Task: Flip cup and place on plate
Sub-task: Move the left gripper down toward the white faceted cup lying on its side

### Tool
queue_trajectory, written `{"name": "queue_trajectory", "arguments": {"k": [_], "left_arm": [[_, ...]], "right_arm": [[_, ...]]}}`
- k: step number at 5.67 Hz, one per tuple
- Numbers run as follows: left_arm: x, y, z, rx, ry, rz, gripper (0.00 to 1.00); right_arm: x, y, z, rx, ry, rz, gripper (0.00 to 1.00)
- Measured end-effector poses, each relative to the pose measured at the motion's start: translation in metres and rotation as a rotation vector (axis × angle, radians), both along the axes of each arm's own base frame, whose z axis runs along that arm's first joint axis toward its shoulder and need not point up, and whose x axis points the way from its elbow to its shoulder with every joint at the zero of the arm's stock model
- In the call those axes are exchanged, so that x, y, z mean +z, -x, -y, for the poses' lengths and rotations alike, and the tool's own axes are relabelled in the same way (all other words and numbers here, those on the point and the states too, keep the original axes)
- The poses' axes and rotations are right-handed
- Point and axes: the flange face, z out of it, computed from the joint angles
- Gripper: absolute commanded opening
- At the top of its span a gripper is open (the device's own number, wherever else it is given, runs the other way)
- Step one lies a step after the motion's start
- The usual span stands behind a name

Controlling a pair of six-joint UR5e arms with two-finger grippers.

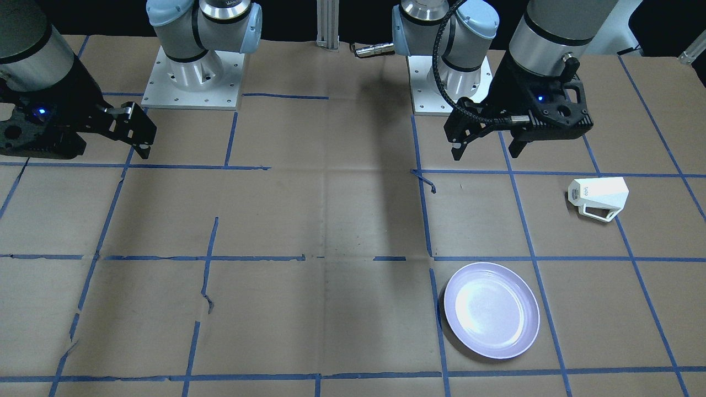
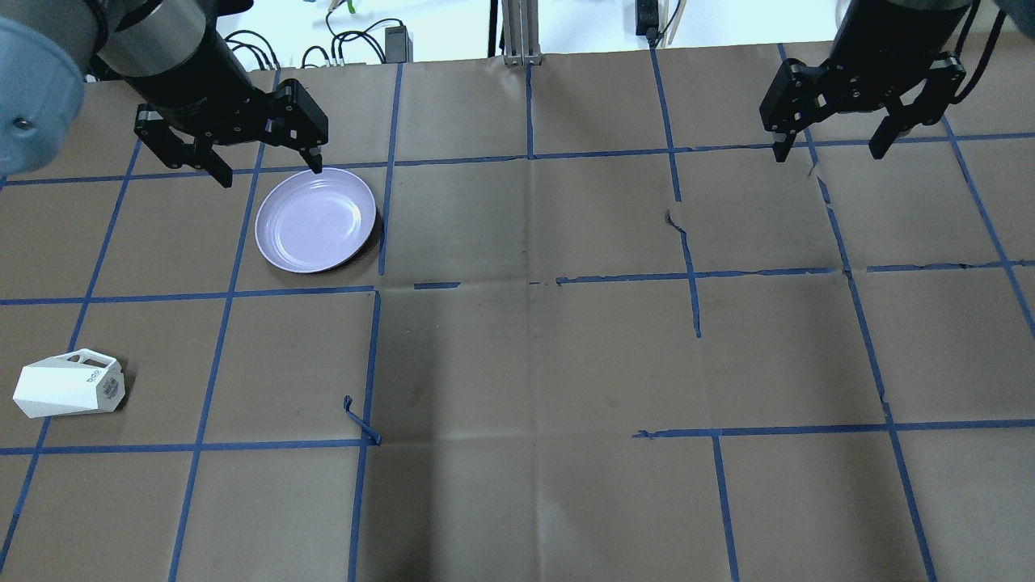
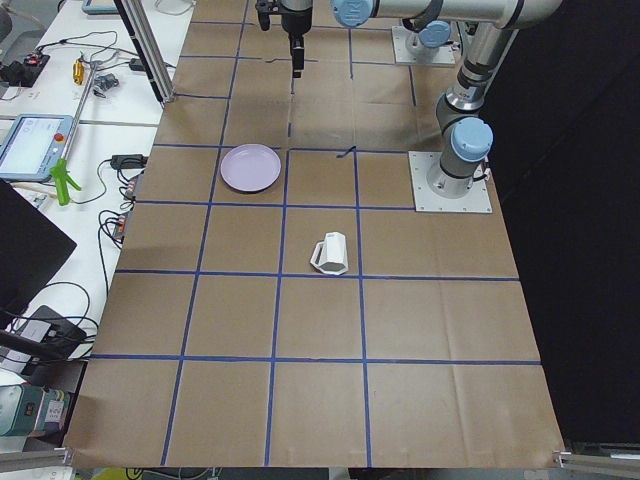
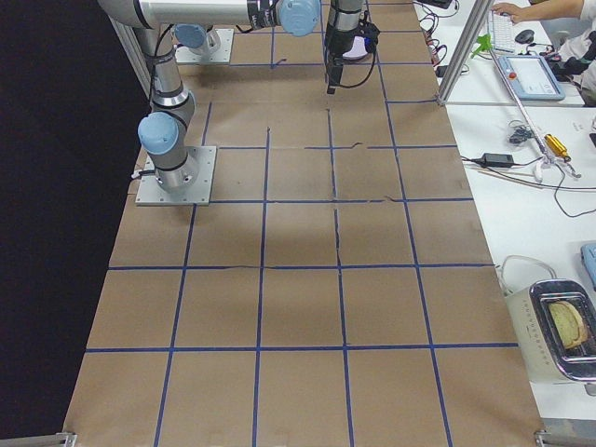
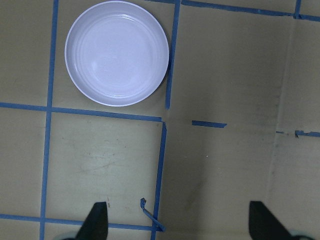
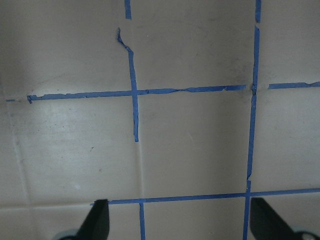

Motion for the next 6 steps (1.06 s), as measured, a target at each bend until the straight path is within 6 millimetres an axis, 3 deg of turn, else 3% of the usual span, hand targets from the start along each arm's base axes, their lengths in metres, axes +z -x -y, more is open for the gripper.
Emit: {"name": "queue_trajectory", "arguments": {"k": [2,3,4,6], "left_arm": [[0.004,-0.008,-0.003,-0.049,0.007,0.007,0.99],[0.008,-0.038,-0.004,-0.091,0.002,0.015,0.99],[0.009,-0.092,-0.003,-0.119,-0.017,0.018,0.99],[-0.011,-0.241,-0.012,-0.224,-0.066,-0.012,0.99]], "right_arm": [[0.000,0.000,0.000,0.000,0.000,0.000,1.00],[0.000,0.000,0.000,0.000,0.000,0.000,1.00],[0.000,0.000,0.000,0.000,0.000,0.000,1.00],[0.000,0.000,0.000,0.000,0.000,0.000,1.00]]}}
